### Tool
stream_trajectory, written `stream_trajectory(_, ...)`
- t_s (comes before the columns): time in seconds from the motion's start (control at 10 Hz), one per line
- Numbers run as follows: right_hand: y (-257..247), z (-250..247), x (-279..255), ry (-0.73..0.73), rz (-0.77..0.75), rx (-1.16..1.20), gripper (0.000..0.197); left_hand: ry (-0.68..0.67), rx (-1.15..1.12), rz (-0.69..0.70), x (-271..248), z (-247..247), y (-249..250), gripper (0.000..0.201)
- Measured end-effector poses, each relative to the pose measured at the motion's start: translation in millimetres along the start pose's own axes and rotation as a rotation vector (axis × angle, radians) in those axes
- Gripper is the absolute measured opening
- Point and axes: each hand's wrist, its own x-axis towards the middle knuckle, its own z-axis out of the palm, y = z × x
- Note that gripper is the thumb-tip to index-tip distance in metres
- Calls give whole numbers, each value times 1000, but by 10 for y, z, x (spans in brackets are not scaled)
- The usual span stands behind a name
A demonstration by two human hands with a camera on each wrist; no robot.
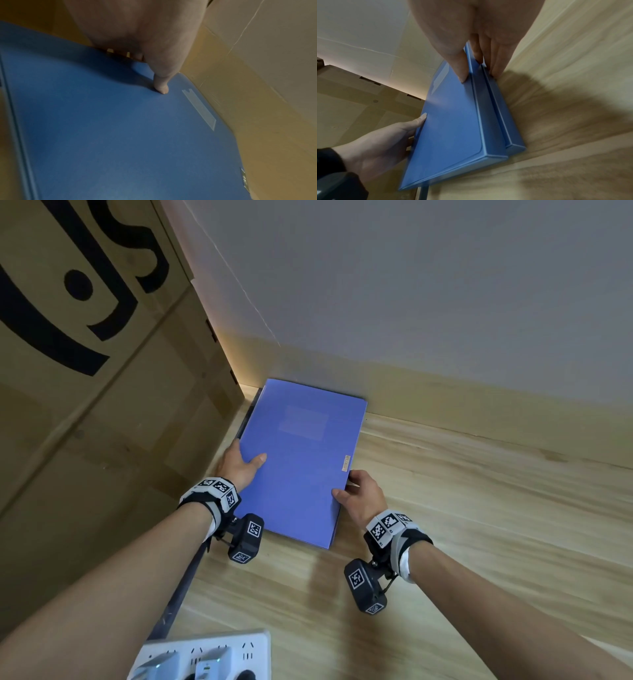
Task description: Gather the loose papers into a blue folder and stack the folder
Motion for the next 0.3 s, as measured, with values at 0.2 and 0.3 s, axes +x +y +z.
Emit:
stream_trajectory(0.2,38,-285,-197,39,12,7,54,190,160,72,-362,51,324,75)
stream_trajectory(0.3,82,-536,-310,132,18,6,47,192,101,144,-556,158,502,69)
